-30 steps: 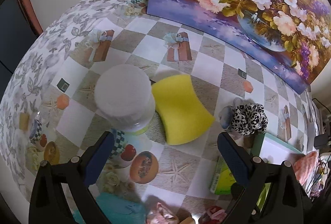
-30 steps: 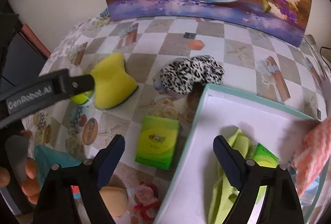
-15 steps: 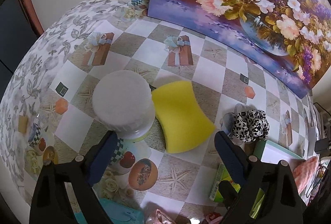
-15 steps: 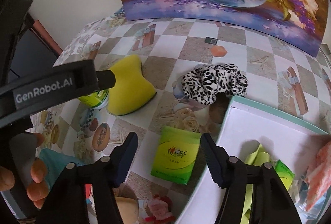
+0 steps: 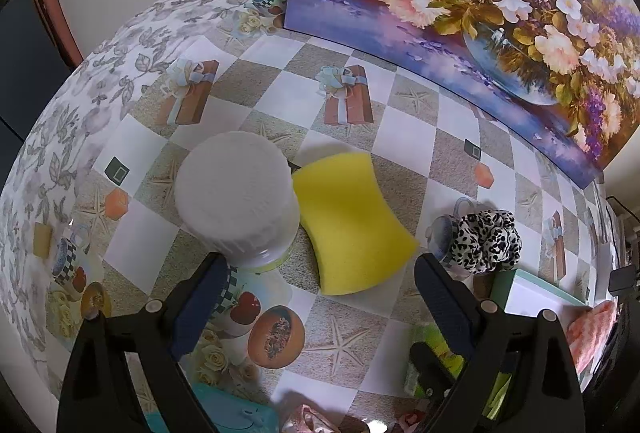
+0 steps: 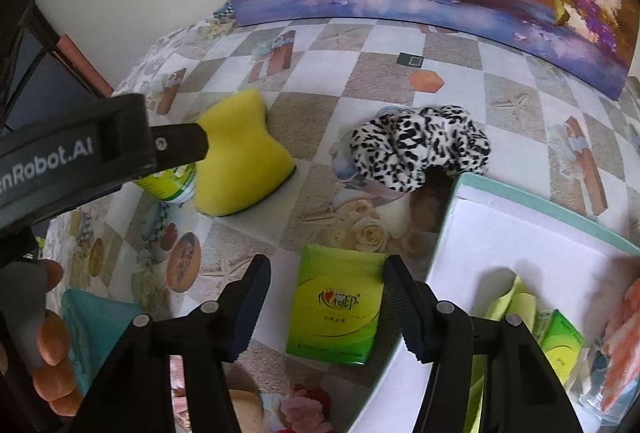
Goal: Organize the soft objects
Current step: 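Grasp the yellow sponge with the left tool while the right tool grasps the green tissue pack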
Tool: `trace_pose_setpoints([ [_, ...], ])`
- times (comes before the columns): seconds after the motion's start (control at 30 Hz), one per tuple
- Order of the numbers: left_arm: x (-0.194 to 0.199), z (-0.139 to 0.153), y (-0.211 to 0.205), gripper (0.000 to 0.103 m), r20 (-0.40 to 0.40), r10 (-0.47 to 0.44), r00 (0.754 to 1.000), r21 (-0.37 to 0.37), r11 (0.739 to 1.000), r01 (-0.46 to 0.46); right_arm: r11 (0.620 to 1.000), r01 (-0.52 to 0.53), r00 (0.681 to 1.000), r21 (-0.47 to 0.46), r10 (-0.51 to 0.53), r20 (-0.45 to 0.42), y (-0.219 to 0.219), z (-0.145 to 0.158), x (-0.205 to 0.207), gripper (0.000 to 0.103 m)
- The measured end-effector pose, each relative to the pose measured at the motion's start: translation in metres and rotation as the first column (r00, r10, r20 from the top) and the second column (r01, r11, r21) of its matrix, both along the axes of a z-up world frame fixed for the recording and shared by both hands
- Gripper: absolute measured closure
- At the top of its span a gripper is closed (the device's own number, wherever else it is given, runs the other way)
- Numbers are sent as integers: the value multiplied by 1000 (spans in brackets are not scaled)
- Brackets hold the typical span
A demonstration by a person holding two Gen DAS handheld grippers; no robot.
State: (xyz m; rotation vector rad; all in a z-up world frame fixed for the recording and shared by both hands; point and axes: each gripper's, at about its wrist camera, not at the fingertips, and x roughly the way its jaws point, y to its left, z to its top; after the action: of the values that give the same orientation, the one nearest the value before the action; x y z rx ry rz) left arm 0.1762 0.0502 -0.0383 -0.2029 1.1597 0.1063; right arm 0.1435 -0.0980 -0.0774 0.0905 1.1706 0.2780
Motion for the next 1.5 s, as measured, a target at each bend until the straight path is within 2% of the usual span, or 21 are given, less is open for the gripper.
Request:
trace_pose_setpoints([
  [0.1, 0, 1, 0, 8, 0, 2, 1000, 3, 1000, -2, 999, -7, 1000, 46, 7, -10, 0, 0, 0, 43],
  [0.2, 0, 0, -1, 8, -3, -2, 1000, 12, 1000, 2, 1000, -2, 1000, 13, 2, -15, 1, -2, 1, 44],
  [0.3, 1, -1, -2, 8, -7, -5, 1000, 12, 1000, 5, 1000, -11, 999, -25, 11, -32, 3, -5, 0, 51],
  [0.63, 1, -3, -3, 8, -9, -10, 1000, 14, 1000, 10, 996, -45, 998, -76, 41, -54, 11, -13, -2, 53],
  [0.97, 3, -5, -4, 8, -6, -4, 1000, 1, 1000, 4, 999, 5, 1000, -35, -4, 28, -9, 22, -6, 53],
  [1.03, 3, -5, -2, 11, -6, 9, 1000, -19, 1000, -9, 999, 22, 999, -29, -21, 42, -15, 29, -7, 53],
  [1.1, 5, -5, -1, 18, -4, 14, 1000, -20, 1000, -14, 999, 46, 998, -22, -45, 53, -26, 37, -9, 53],
  [1.17, 7, -6, -4, 20, -9, 7, 1000, -14, 1000, -7, 998, 68, 996, -10, -67, 65, -36, 43, -11, 53],
  [1.37, 12, -15, -15, 24, -15, -9, 1000, -19, 1000, 9, 993, 118, 990, 0, -118, 79, -54, 50, -10, 53],
  [1.5, 15, -22, -24, 25, -23, -28, 999, 24, 999, 28, 992, 130, 989, 7, -130, 77, -61, 50, -9, 53],
])
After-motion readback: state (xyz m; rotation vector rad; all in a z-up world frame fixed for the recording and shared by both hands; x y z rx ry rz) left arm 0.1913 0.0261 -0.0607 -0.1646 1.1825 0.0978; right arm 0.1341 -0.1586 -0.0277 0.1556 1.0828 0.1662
